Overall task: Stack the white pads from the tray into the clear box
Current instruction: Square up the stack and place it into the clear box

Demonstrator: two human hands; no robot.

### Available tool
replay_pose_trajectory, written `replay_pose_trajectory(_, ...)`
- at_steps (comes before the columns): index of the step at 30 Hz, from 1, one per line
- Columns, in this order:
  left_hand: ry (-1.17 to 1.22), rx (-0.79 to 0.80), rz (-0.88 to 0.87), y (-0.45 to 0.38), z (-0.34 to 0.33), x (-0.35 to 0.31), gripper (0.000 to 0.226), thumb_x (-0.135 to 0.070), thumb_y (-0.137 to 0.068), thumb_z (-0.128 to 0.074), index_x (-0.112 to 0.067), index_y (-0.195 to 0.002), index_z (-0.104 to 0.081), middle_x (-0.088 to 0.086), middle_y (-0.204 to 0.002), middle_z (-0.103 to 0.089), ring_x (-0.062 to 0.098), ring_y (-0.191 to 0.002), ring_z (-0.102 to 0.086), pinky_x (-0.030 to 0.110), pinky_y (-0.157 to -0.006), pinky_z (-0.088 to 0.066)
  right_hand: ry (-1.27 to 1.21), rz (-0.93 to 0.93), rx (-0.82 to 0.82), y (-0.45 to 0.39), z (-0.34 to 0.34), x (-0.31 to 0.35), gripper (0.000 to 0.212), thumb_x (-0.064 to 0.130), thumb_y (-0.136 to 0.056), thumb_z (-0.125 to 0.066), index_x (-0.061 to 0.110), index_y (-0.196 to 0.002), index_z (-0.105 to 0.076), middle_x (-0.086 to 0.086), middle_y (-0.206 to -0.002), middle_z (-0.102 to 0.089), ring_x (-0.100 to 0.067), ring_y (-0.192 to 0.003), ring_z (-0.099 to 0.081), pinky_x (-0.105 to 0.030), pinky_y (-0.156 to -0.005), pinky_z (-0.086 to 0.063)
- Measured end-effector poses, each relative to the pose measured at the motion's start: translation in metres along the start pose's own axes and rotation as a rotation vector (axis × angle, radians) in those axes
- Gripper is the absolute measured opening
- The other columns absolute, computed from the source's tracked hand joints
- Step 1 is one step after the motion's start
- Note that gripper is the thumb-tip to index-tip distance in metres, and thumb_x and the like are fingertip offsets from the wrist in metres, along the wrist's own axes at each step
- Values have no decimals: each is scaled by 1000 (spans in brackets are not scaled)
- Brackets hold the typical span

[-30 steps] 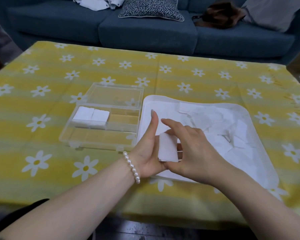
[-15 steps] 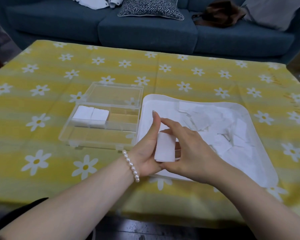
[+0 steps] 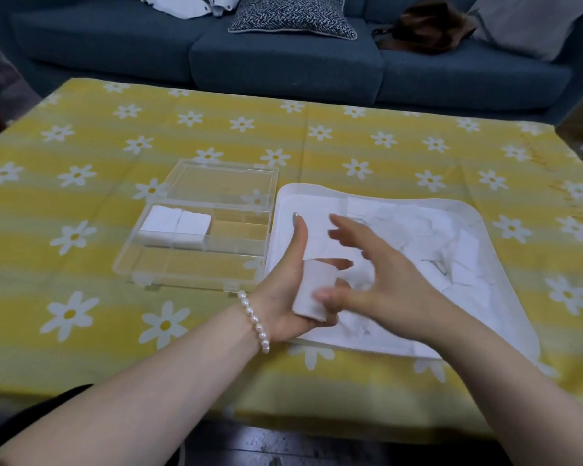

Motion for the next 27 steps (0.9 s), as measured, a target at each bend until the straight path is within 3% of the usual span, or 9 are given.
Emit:
replay_pose_trajectory(2,22,26,-1,2,-2,-1,100,-91,-67,-20,-9,-112,-56,7,-63,-51,17,-47,-42,20,-45,-35,-20,-38,-154,-3,8,-5,47,44,-76,-71,31,-119,-56,16,-107,-61,4,-102,-53,-13,-81,-38)
replay_pose_trajectory(5,55,83,6,2,-6,2,107,-92,-67,-13,-10,-114,-63,12,-68,-58,20,-56,-39,23,-49,-40,-54,-124,-171,-6,8,-6,9,32,-83,-65,27,-91,-65,10,-83,-65,-3,-80,-57,-11,-64,-39)
replay_pose_trajectory(9,77,107,28,4,-10,5,101,-92,-67,-14,-12,-94,-69,9,-72,-54,20,-59,-36,25,-52,-39,-110,-199,-73,-7,-1,-9,13,29,-80,-70,22,-89,-66,9,-73,-59,-2,-64,-53,-22,-64,-48)
replay_pose_trajectory(11,94,112,38,5,-13,5,99,-92,-66,-17,-11,-89,-68,8,-73,-47,19,-60,-34,26,-53,-36,-183,-237,-14,-7,-5,-9,14,17,-80,-72,13,-91,-65,3,-72,-60,1,-58,-54,-27,-63,-53)
replay_pose_trajectory(13,76,122,45,6,-14,6,101,-92,-67,-14,-12,-82,-73,10,-70,-54,20,-59,-38,25,-52,-39,-347,-275,28,-7,-5,-7,13,2,-80,-69,6,-91,-64,-6,-69,-59,-1,-54,-57,-24,-53,-53)
replay_pose_trajectory(15,49,134,56,8,-15,5,103,-91,-68,-10,-13,-84,-75,13,-72,-61,21,-56,-46,24,-53,-45,-421,-285,27,-7,-1,-7,14,-3,-78,-69,6,-87,-63,-7,-65,-60,-10,-53,-58,-21,-49,-45)
replay_pose_trajectory(18,6,109,68,8,-12,5,99,-87,-73,-11,-12,-99,-70,15,-73,-61,23,-54,-52,26,-53,-50,-382,-284,-22,-9,8,-11,15,1,-75,-73,11,-83,-65,-1,-60,-62,-10,-57,-58,-19,-60,-43)
replay_pose_trajectory(23,-50,101,96,9,-14,8,85,-78,-82,-17,-7,-103,-58,11,-68,-58,20,-51,-52,24,-50,-49,-476,-293,-61,-9,16,-11,15,-5,-76,-70,-1,-89,-63,2,-50,-58,-6,-42,-48,-10,-43,-35)
replay_pose_trajectory(27,-98,89,97,8,-13,9,81,-74,-86,-14,-9,-102,-59,7,-67,-57,16,-48,-50,19,-45,-41,-430,-321,-101,-9,16,-8,16,12,-79,-72,4,-90,-64,-4,-62,-56,-4,-42,-49,-10,-42,-36)
Point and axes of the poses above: each hand's wrist, its own y-axis away from the middle knuckle, its own z-axis out of the back of the hand, x = y × z, the point moved 3 cm from there along -y, towards the middle knuckle
